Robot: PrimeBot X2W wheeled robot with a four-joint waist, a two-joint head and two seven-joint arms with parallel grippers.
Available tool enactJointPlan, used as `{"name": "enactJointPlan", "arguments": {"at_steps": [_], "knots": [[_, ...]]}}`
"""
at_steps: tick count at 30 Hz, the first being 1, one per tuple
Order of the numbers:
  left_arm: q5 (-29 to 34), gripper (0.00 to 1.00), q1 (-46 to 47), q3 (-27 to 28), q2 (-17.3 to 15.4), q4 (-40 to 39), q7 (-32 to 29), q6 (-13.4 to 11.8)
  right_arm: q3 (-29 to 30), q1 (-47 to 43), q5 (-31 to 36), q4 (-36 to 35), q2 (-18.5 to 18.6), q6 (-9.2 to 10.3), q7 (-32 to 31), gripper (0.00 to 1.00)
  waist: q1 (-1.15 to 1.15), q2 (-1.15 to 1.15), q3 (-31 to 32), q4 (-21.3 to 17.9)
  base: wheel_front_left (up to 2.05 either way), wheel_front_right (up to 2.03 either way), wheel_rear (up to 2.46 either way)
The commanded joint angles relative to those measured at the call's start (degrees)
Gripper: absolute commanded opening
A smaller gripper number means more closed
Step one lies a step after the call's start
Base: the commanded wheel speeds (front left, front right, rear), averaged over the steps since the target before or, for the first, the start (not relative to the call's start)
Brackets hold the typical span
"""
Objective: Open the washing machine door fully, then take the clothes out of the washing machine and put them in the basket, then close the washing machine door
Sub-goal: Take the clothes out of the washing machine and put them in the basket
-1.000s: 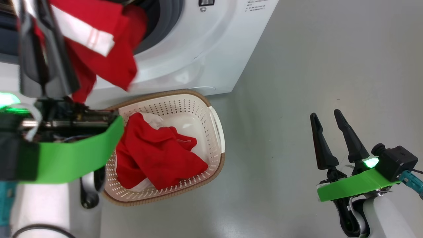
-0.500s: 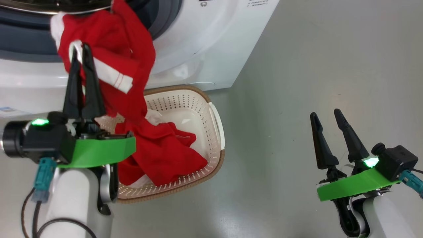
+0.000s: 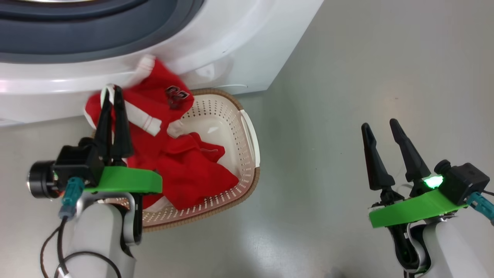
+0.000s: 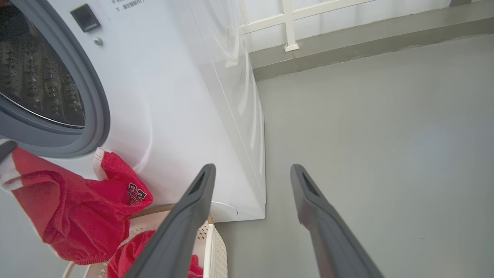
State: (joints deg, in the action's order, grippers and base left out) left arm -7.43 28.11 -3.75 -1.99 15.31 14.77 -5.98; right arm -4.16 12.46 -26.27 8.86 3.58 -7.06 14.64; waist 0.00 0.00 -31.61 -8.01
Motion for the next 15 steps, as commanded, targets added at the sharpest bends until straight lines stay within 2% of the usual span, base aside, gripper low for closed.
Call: {"name": "enactJointPlan", "arguments": {"at_steps": [1, 15], "knots": [[-0.2, 0.0, -0.48, 1.39, -0.89, -0.7, 0.23, 0.27, -0.99, 0.98, 0.45, -1.5, 0.16, -0.43, 0.36, 1.0, 0.0, 0.0, -0.69, -0.25, 0.0, 0.0, 0.0], [-1.95, 0.0, 2.56, 1.09, -0.89, 13.2, 0.23, 2.04, -1.18, 2.8, 0.22, -1.97, -0.1, -0.43, 0.36, 1.0, 0.0, 0.0, -6.36, -0.86, 0.0, 0.0, 0.0]]}}
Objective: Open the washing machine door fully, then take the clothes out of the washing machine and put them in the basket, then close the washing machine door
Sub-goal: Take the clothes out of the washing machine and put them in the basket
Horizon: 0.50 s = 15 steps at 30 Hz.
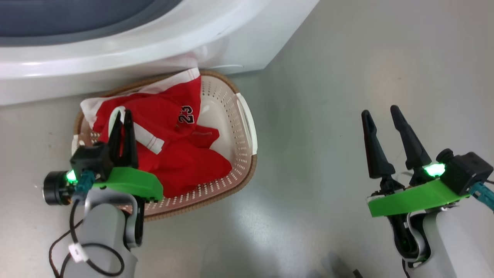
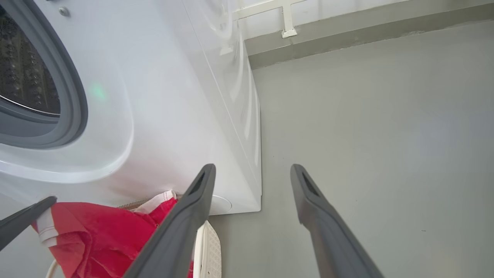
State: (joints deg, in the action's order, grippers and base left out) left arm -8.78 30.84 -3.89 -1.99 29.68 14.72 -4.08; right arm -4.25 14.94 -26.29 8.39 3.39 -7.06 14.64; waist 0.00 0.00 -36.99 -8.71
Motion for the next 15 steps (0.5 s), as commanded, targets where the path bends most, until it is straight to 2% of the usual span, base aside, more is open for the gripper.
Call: {"name": "enactJointPlan", "arguments": {"at_steps": [1, 15], "knots": [[-0.69, 0.0, 0.33, 1.28, -0.89, -0.08, 0.28, 0.22, -1.15, 0.57, 0.21, -1.54, 0.08, -0.43, 0.36, 1.0, 0.0, 0.0, -1.48, -0.23, 0.0, 0.0, 0.0], [-0.01, 0.0, 7.0, 0.21, -0.88, 11.55, 0.28, 0.98, -1.43, 2.54, 0.11, -2.16, 0.11, -0.43, 0.36, 1.0, 0.0, 0.0, -6.72, -0.63, 0.0, 0.0, 0.0]]}}
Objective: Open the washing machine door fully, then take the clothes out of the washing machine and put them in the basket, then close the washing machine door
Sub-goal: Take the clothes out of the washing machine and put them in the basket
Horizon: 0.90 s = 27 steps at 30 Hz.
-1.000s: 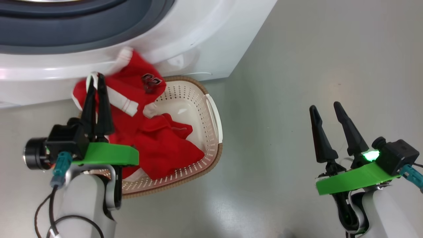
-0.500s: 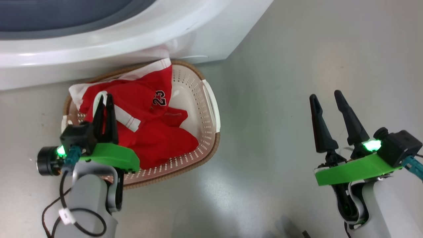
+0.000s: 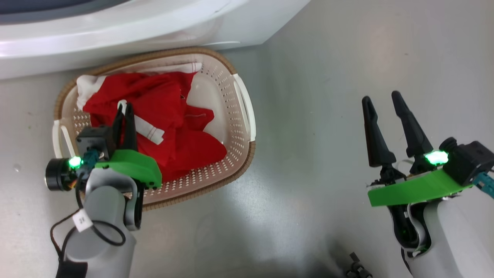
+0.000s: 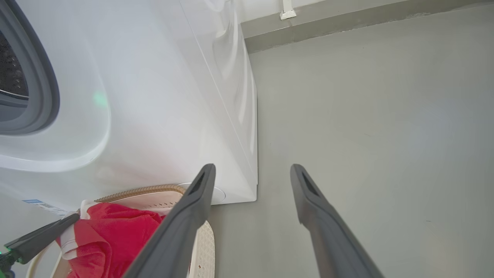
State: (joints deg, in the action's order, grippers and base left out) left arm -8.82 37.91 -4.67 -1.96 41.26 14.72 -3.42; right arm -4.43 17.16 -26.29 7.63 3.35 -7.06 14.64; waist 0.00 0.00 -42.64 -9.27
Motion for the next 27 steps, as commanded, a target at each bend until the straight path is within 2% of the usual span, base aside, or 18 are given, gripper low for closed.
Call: {"name": "enactJointPlan", "arguments": {"at_steps": [1, 15, 26, 27], "knots": [[0.05, 0.0, 0.42, 0.93, -0.92, 0.82, 0.28, 0.3, -1.27, 0.44, 0.11, -1.42, 0.17, -0.43, 0.36, 1.0, 0.0, 0.0, -1.4, -0.07, 0.0, 0.0, 0.0], [0.63, 0.0, 5.63, 1.02, -0.92, 9.67, 0.28, 0.27, -1.58, 1.77, -0.02, -2.01, 0.22, -0.43, 0.36, 1.0, 0.0, 0.0, -5.41, -0.33, 0.0, 0.0, 0.0], [-0.45, 0.0, 7.63, 0.36, -0.92, 12.52, 0.28, 0.29, -0.91, 2.48, 0.1, -1.81, 0.23, -0.43, 0.36, 1.0, 0.0, 0.0, -5.95, 0.08, 0.0, 0.0, 0.0], [-0.6, 0.13, 7.49, 0.32, -0.92, 12.44, 0.28, 0.28, -0.86, 2.51, 0.13, -1.73, 0.28, -0.43, 0.36, 1.0, 0.0, 0.0, -5.61, 0.16, 0.0, 0.0, 0.0]]}}
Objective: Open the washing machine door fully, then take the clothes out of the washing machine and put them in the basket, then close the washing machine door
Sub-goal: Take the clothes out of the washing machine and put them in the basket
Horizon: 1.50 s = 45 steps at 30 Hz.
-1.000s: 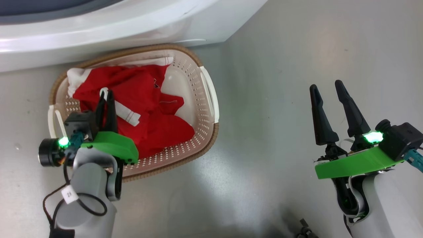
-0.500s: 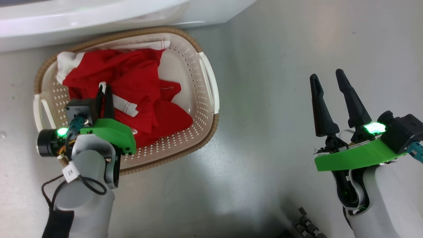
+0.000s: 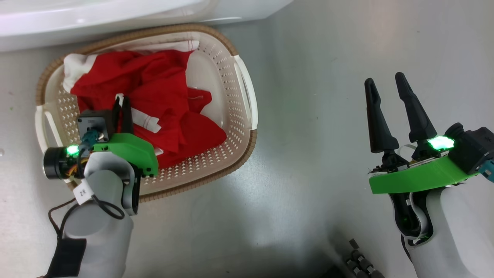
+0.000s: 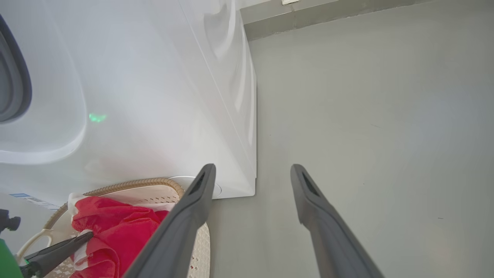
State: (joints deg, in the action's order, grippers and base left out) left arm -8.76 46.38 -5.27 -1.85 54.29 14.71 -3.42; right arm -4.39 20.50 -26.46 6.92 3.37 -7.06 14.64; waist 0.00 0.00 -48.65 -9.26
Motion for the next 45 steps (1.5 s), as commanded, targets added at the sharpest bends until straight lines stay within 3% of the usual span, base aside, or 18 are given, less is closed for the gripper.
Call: {"name": "enactJointPlan", "arguments": {"at_steps": [1, 2, 3, 4, 5, 45], "knots": [[-0.8, 0.29, -1.16, 0.89, -1.03, -0.65, 0.29, 0.27, -0.85, -0.85, 0.33, -0.96, 0.29, -0.43, 0.36, 1.0, 0.0, 0.0, 0.74, 0.22, 0.0, 0.0, 0.0], [-0.93, 0.4, -1.37, 0.88, -1.03, -0.7, 0.29, 0.25, -0.82, -0.9, 0.35, -0.88, 0.33, -0.43, 0.36, 1.0, 0.0, 0.0, 1.14, 0.3, 0.0, 0.0, 0.0], [-1.05, 0.61, -1.6, 0.9, -1.03, -0.86, 0.29, 0.2, -0.8, -0.95, 0.39, -0.8, 0.38, -0.43, 0.36, 1.0, 0.0, 0.0, 1.56, 0.38, 0.0, 0.0, 0.0], [-1.18, 0.91, -1.87, 0.93, -1.03, -1.04, 0.29, 0.17, -0.78, -1.01, 0.42, -0.72, 0.42, -0.43, 0.36, 1.0, 0.0, 0.0, 2.02, 0.47, 0.0, 0.0, 0.0], [-1.32, 1.0, -2.19, 0.91, -1.03, -1.18, 0.29, 0.19, -0.77, -1.06, 0.44, -0.62, 0.45, -0.43, 0.36, 1.0, 0.0, 0.0, 2.54, 0.55, 0.0, 0.0, 0.0], [-1.32, 1.0, -27.99, 6.76, -1.03, -29.05, 0.29, 4.57, 0.02, -13.03, 1.81, 4.9, 2.62, -0.43, 0.36, 1.0, 0.0, 0.0, 33.61, 4.54, 0.0, 0.0, 0.0]]}}
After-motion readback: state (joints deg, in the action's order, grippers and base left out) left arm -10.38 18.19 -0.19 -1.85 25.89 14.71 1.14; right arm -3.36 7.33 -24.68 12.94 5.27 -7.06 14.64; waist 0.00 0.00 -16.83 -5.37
